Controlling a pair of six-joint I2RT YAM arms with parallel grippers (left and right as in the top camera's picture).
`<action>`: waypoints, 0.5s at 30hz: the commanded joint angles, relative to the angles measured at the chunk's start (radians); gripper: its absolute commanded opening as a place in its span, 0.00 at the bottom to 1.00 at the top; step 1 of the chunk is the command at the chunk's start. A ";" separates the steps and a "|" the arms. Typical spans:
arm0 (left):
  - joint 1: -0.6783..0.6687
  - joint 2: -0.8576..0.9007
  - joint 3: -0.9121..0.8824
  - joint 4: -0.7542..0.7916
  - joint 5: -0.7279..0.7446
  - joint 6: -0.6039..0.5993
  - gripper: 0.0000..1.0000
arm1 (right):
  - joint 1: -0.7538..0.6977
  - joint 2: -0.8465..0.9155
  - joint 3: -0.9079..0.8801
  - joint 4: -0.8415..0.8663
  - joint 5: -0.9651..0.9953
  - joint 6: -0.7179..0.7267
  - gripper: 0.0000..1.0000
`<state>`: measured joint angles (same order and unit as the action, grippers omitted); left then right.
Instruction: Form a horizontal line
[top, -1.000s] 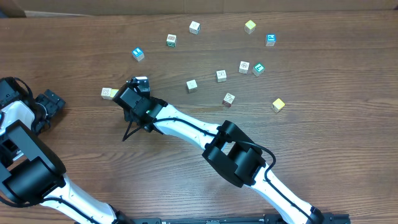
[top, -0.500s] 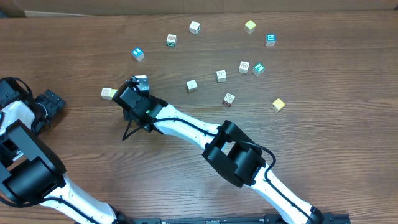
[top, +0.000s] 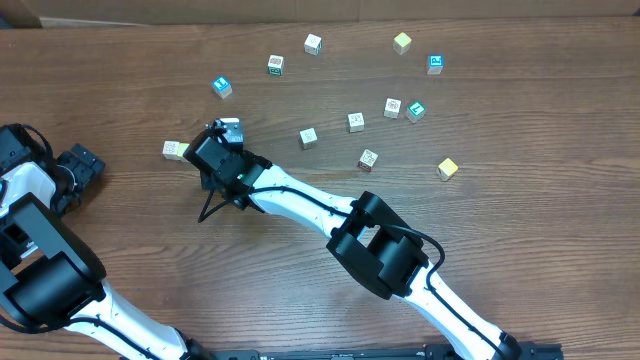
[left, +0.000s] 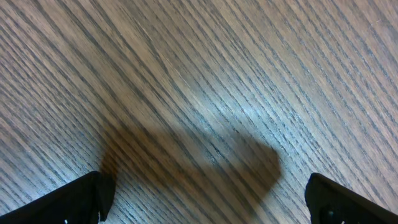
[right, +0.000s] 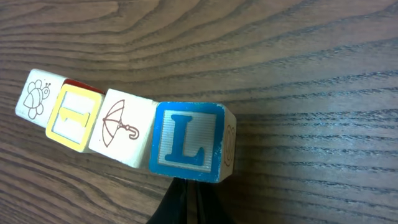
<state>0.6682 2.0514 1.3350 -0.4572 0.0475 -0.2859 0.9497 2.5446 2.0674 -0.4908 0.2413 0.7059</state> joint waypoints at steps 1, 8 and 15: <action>0.017 0.074 -0.059 -0.040 -0.029 -0.014 1.00 | -0.003 0.005 -0.013 -0.036 0.002 -0.004 0.04; 0.017 0.074 -0.059 -0.040 -0.029 -0.014 1.00 | -0.024 0.005 -0.013 -0.148 0.040 -0.004 0.04; 0.017 0.074 -0.059 -0.040 -0.029 -0.014 1.00 | -0.067 0.005 -0.013 -0.105 0.046 0.000 0.04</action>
<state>0.6682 2.0514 1.3350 -0.4572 0.0475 -0.2859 0.9169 2.5328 2.0727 -0.5980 0.2691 0.7059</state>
